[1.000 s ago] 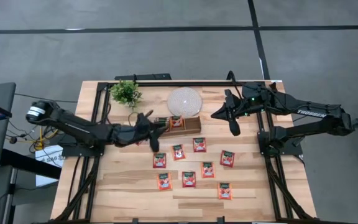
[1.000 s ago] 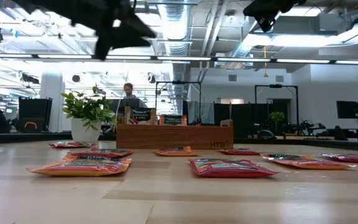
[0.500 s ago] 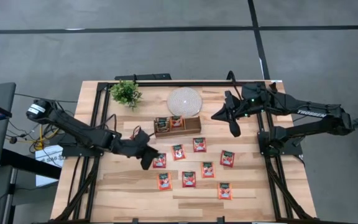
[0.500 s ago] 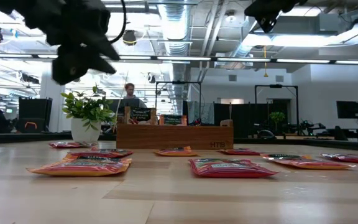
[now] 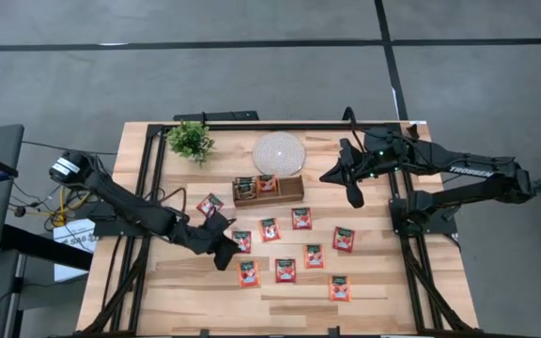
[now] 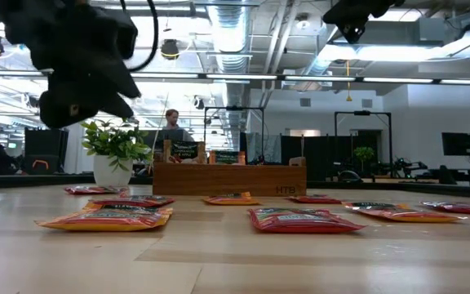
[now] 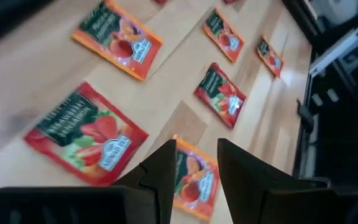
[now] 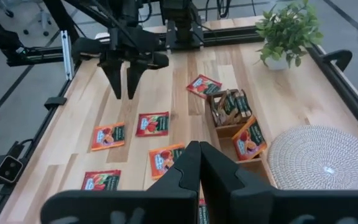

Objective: Pick & Place Tea
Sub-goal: Put the orange tea bag into the middle of the wooden organizer

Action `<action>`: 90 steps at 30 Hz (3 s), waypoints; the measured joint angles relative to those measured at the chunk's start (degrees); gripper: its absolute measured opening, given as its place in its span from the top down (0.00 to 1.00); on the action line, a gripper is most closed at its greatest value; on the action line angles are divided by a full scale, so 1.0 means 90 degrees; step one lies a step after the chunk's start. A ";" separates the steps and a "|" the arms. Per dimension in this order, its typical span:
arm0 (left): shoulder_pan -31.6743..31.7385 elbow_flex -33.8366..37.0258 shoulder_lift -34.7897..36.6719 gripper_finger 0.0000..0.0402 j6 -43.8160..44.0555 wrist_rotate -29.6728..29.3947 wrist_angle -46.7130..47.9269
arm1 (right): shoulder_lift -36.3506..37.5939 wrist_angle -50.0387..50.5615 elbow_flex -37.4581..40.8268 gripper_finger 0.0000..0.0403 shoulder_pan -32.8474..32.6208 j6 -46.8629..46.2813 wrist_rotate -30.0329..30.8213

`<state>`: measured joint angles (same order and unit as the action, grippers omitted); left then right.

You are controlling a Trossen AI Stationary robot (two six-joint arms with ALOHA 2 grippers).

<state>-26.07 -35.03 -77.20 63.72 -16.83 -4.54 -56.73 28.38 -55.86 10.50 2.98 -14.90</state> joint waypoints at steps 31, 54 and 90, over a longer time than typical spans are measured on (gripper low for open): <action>0.0071 -0.2647 -0.2570 0.73 -0.1005 0.1310 0.2662 | -0.0002 0.0401 0.0000 1.00 0.0000 0.0331 -0.0019; 0.0476 -0.2659 -0.2764 0.73 -0.1175 0.1563 0.2984 | 0.0000 0.0536 0.0000 1.00 0.0000 0.0510 -0.0022; 0.0471 -0.3295 -0.3365 0.73 -0.2000 0.2214 0.3588 | 0.0000 0.0640 0.0000 1.00 0.0000 0.0510 -0.0022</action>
<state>-21.82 -64.68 -107.49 45.72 3.09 27.75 -56.73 34.14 -55.86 10.50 7.57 -15.09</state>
